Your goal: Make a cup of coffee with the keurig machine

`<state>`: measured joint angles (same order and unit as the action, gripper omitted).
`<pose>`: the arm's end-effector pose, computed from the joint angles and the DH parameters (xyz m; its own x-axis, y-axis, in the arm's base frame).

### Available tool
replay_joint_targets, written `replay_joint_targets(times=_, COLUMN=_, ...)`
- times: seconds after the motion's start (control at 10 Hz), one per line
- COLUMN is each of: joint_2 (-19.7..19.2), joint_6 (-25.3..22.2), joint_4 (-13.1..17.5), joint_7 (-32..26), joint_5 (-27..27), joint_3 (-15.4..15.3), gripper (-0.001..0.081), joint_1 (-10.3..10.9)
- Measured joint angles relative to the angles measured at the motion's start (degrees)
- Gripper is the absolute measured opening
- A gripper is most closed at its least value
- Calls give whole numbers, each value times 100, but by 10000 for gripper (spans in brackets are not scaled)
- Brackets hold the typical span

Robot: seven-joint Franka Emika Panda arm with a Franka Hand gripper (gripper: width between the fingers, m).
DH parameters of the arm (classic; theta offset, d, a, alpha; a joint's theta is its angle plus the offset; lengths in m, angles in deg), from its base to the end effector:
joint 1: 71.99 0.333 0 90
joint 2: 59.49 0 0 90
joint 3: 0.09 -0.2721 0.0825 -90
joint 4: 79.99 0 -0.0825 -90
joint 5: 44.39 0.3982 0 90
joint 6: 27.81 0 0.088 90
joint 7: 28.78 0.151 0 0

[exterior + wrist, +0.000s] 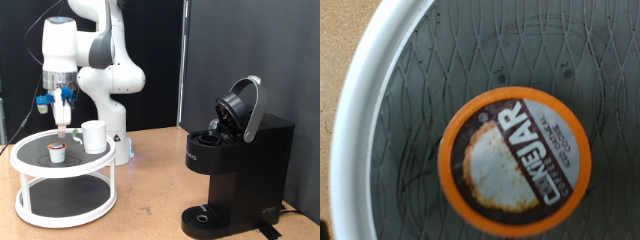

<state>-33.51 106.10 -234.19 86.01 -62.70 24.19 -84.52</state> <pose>0.3440 -0.2431 0.2758 -0.7381 -0.6742 0.0271 -0.6732 0.7332 -0.0959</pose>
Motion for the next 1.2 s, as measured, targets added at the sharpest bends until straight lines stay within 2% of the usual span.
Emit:
replay_joint_targets(times=0.5, joint_2=-293, joint_6=639, joint_4=-242, joint_7=3, joint_5=-42, joint_3=7, gripper=734, joint_1=-130)
replay_joint_targets(times=1.2, joint_2=-605, joint_6=990, joint_4=-237, joint_7=-1, joint_5=-42, joint_3=119, gripper=734, joint_1=-168)
